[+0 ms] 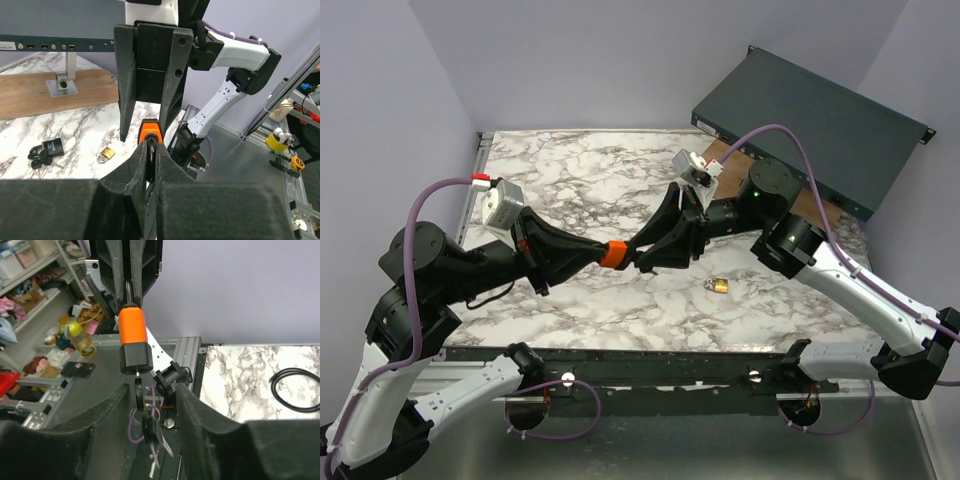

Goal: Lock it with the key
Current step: Lock the lock.

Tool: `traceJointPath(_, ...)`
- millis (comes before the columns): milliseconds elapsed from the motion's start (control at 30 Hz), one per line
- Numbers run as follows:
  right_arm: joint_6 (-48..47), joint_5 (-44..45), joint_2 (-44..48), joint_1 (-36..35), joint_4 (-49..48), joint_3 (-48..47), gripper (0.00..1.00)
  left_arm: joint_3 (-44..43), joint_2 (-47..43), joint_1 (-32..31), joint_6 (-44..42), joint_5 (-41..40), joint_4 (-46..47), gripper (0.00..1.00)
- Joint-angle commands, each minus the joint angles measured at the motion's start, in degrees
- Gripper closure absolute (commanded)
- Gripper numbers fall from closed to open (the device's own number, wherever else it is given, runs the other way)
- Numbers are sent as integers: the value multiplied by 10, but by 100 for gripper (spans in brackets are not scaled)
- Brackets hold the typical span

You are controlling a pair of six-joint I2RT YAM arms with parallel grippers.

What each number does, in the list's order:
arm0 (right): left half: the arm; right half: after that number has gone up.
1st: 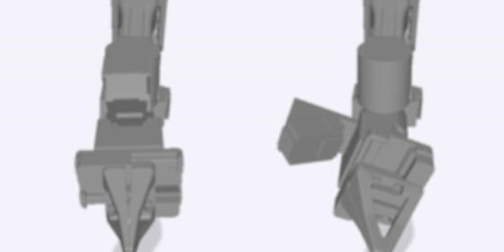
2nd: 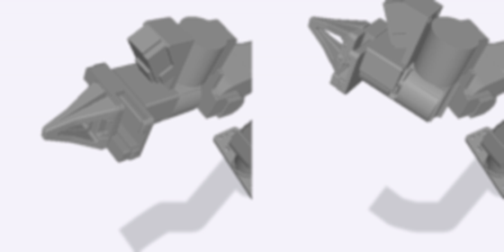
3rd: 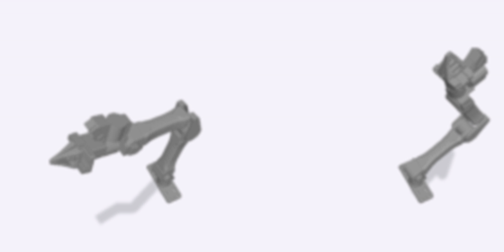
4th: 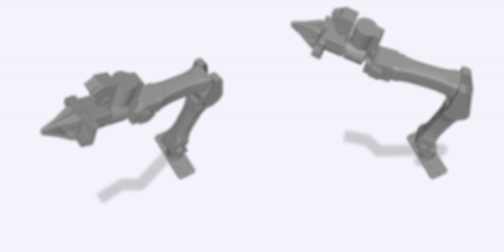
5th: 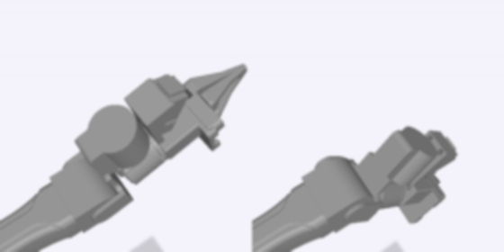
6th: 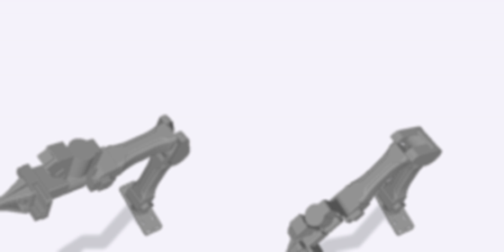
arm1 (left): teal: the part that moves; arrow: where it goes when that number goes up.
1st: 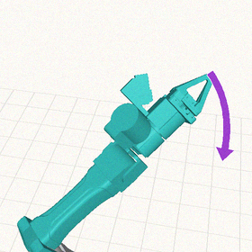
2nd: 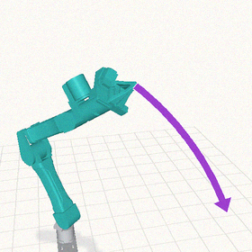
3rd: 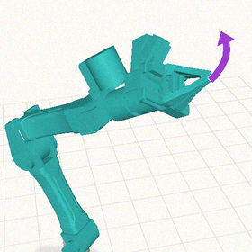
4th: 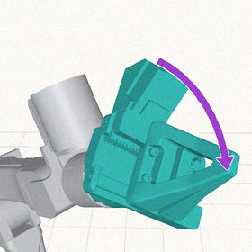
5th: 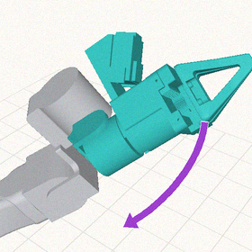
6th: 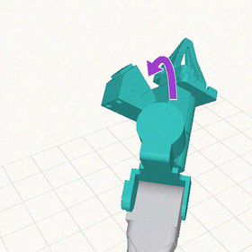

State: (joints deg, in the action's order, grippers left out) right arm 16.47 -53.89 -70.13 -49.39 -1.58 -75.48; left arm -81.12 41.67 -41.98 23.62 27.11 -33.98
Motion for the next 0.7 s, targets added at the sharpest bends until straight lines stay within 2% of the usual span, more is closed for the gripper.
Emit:
traceJointPath(0, 21, -20, -6, 1, -30, 9, 60, -18, 1, 1, 6, 5, 39, 100)
traceJointPath(133, 22, -20, -2, 1, -29, 13, 73, -18, 3, 0, 6, -2, 37, 100)
traceJointPath(300, 12, -14, 7, 1, -19, 21, 99, -18, -1, 1, 5, -23, 38, 100)
traceJointPath(467, 5, -5, 22, 1, -14, 35, 99, -19, -1, 2, -3, -43, 39, 100)
traceJointPath(667, -8, 14, 44, 1, 0, 61, 99, -34, 11, 12, -9, -28, 39, 100)
